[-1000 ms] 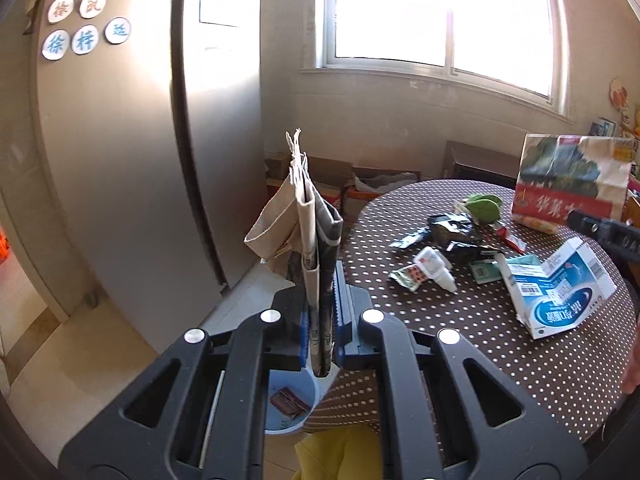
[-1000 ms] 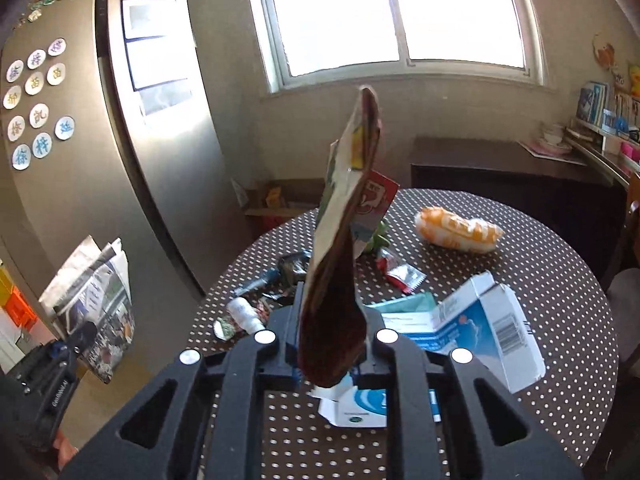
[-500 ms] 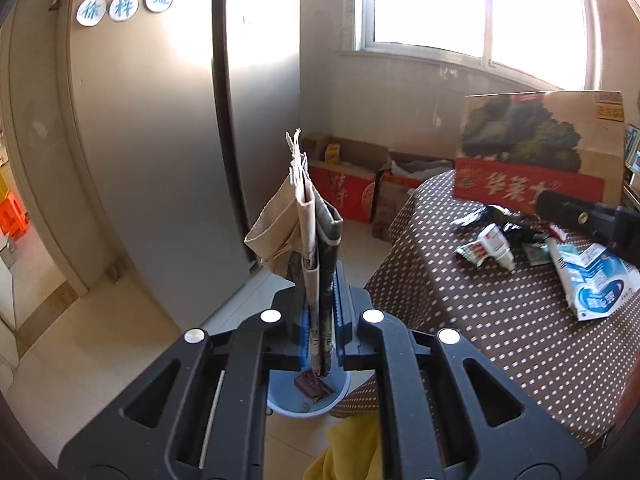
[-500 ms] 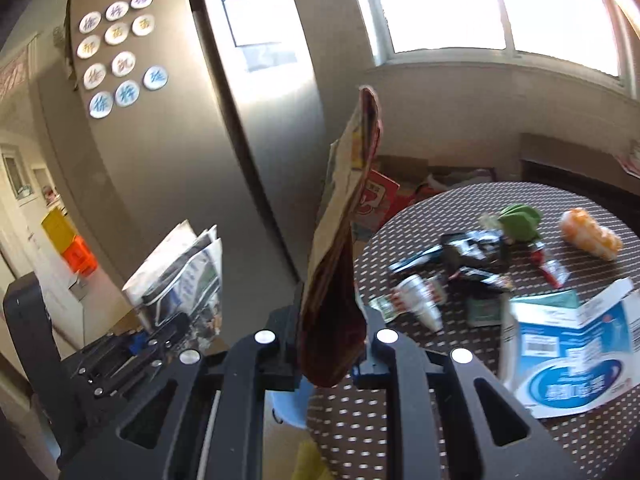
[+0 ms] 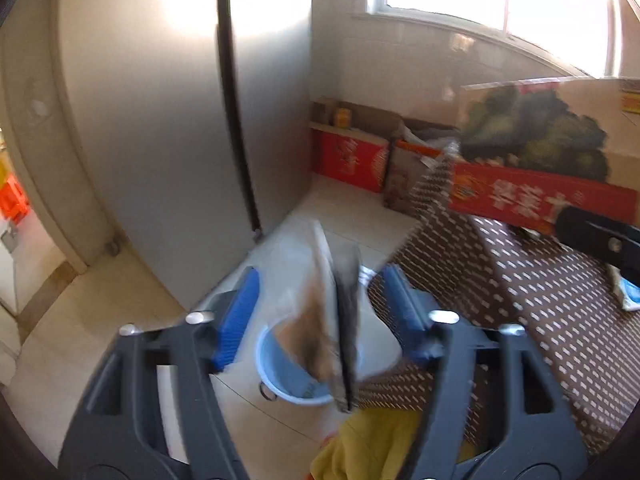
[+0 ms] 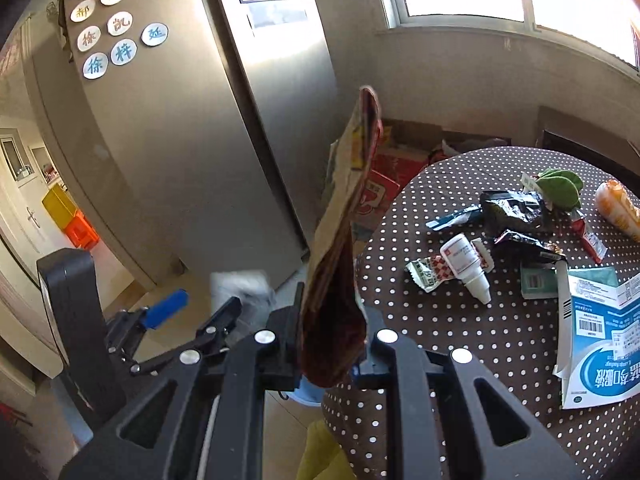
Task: Collect trash
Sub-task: 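Move both grippers over the blue bucket and release the newspaper and paper bag, then grasp the white medicine bottle with the left gripper while the right gripper grasps the red-white wrapper, then carry the bottle and wrapper over the blue bucket and open both grippers, then return both grippers to the table and grasp the blue-white medicine box with the right gripper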
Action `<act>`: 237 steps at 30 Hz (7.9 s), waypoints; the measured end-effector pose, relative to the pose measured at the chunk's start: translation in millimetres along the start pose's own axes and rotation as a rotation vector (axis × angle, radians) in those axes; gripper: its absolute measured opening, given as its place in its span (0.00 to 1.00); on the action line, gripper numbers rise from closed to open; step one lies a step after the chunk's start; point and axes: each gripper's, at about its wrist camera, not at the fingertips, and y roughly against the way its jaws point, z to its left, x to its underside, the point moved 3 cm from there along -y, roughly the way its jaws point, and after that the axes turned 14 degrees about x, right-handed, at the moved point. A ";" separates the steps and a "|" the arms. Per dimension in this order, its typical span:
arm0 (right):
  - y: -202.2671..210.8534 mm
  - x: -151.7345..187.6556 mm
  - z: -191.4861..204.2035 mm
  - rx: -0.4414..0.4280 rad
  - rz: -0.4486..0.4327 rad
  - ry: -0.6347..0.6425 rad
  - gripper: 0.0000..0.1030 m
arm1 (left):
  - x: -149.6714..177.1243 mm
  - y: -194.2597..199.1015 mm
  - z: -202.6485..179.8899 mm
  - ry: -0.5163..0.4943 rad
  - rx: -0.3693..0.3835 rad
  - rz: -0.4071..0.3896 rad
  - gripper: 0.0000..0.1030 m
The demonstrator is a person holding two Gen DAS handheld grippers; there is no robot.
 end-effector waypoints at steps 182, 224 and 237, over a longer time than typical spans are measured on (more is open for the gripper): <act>-34.7 6.3 73.4 -0.046 0.167 0.130 0.11 | 16.2 -16.5 44.2 0.150 0.011 0.119 0.25; -32.0 -6.0 57.2 -0.045 0.149 0.116 0.61 | 9.9 29.1 41.9 0.128 -0.096 0.070 0.72; 19.2 -9.8 -65.4 0.075 0.067 -0.064 0.61 | -12.4 31.4 -61.2 -0.019 0.053 0.050 0.72</act>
